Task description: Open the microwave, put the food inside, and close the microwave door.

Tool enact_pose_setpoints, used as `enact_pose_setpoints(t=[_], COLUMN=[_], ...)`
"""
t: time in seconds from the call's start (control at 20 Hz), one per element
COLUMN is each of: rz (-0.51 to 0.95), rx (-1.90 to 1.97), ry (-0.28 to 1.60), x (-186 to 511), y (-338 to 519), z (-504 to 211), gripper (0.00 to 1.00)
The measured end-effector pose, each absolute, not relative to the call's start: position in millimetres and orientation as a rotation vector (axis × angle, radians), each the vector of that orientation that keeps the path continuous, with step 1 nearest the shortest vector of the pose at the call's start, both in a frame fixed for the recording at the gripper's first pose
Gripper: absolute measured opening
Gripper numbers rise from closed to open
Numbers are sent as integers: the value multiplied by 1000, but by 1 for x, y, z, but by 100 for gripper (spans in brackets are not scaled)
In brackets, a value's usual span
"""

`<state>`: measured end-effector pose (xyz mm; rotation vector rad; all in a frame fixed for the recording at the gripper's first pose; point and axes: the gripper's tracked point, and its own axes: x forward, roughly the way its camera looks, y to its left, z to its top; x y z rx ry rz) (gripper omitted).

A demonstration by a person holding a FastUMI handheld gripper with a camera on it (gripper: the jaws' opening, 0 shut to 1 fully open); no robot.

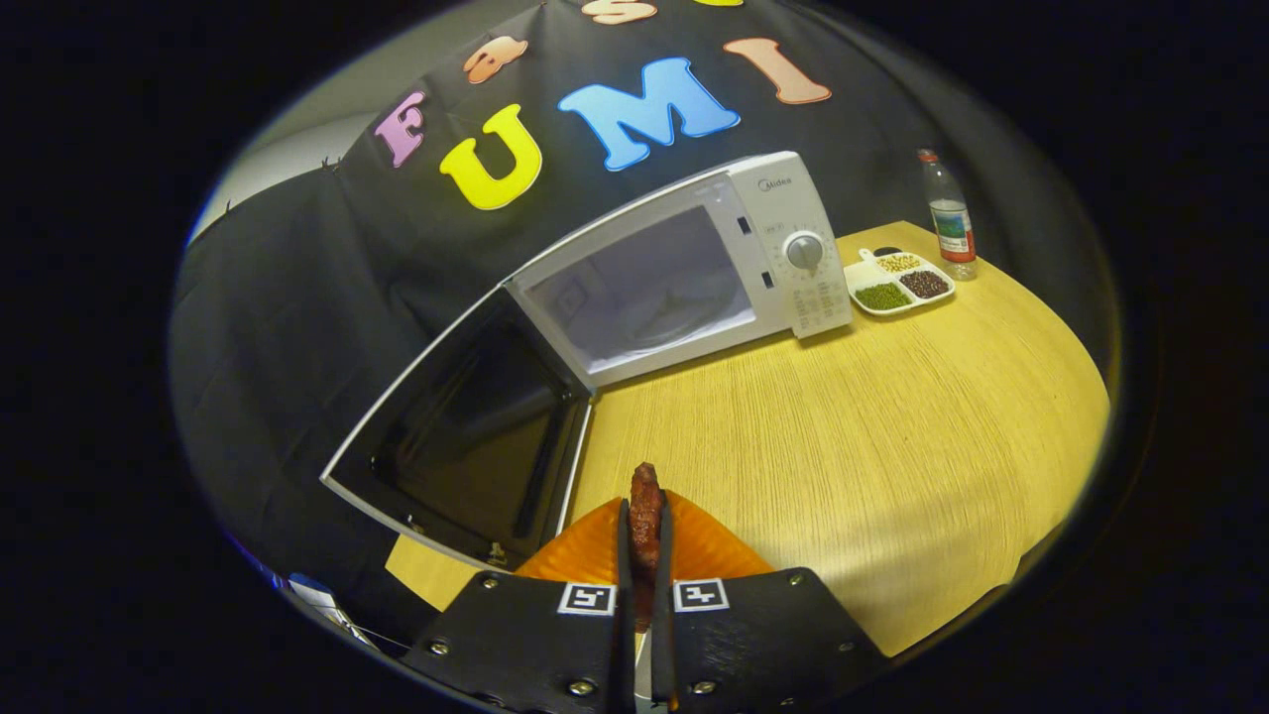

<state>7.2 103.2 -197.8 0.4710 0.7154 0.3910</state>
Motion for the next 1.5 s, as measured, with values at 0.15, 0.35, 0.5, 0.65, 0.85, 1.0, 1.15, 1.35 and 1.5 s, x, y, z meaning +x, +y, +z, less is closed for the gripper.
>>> enact_pose_setpoints(t=[0.15, 0.35, 0.5, 0.65, 0.85, 1.0, 1.15, 1.35, 1.5], rz=[394, 379, 365, 348, 304, 281, 256, 210, 186], rx=[501, 564, 588, 623, 698, 708, 677, 690, 715], ry=[676, 643, 601, 549, 503, 470, 422, 357, 358], x=[33, 74, 108, 141, 189, 221, 247, 280, 298], y=[108, 117, 122, 128, 134, 141, 146, 153, 158], z=[-188, -186, -185, -182, -190, -199, -204, -216, -230], gripper=[7, 7, 7, 7, 7, 7, 6, 7, 6])
